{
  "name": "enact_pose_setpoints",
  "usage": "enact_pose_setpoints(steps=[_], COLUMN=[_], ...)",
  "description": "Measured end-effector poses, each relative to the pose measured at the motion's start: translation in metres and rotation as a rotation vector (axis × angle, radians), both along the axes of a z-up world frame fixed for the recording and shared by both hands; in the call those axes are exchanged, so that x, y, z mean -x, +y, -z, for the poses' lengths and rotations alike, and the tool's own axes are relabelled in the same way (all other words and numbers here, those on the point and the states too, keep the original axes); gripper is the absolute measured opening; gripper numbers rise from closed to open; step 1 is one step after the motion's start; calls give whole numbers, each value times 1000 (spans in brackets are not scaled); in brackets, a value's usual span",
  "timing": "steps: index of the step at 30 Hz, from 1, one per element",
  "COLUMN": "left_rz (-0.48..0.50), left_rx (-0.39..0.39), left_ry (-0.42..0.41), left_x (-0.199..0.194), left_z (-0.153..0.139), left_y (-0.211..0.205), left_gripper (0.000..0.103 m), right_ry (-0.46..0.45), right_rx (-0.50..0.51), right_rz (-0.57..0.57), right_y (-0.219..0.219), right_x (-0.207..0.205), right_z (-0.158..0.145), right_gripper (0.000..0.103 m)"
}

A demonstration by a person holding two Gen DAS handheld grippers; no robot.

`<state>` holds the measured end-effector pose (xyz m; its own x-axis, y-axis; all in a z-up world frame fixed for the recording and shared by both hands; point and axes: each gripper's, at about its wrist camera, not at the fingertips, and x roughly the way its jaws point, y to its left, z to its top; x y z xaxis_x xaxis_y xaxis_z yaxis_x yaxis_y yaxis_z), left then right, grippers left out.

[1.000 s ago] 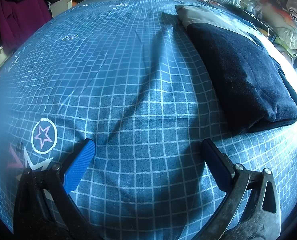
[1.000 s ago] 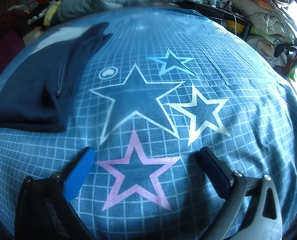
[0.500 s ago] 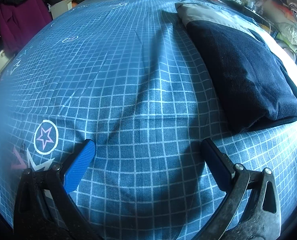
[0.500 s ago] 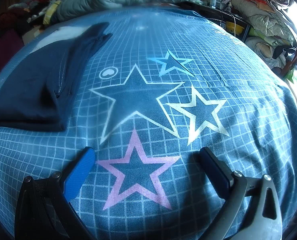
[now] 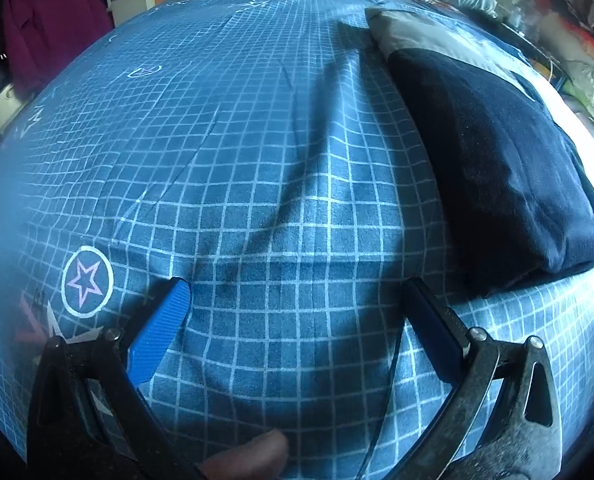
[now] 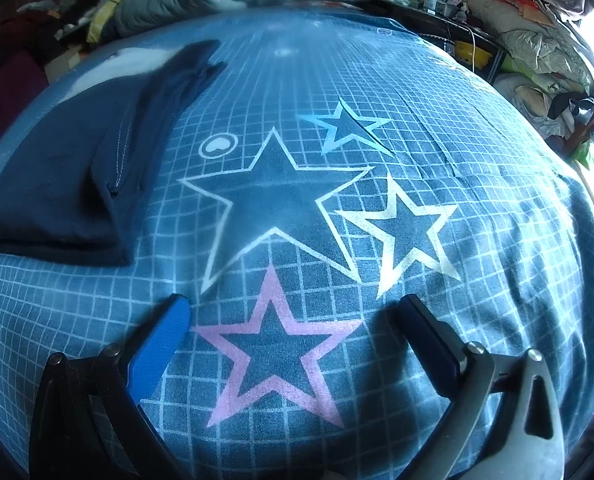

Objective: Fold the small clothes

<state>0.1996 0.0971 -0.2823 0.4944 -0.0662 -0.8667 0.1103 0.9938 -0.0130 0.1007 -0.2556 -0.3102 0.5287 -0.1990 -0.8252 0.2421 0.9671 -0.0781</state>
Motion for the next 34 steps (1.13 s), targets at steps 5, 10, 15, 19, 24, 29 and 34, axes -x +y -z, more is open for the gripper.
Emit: enact_pose_setpoints(steps=[5,10,15,19,24,29,34], left_rz=[2,-31,4,50,47,57,66], left_rx=[20,4,19,102,159,162,155], left_ry=[1,-9,-262,-413,-441,-418,-406], left_x=[-2,2,50,94,108,115,124], left_z=[1,-20,-110,-180,-218,-220,-216], left_y=[2,1,-26,-43,-50,-59,-64], left_gripper=[103,103,103,103,103,103,103], right_ry=[6,-2,-181,-379,-411,-386,-393], right_rx=[-3,13,64,132,21,3,-11], right_rz=[-10,1,-57,-121,-185,-196,-205], right_y=[-2,2,43,94,127,144,145], right_x=[-5,-7,14,42,48,51,60], right_z=[0,-23,-109,-187,-226,-227,-233], right_gripper=[103,101,101,103,103,103,103])
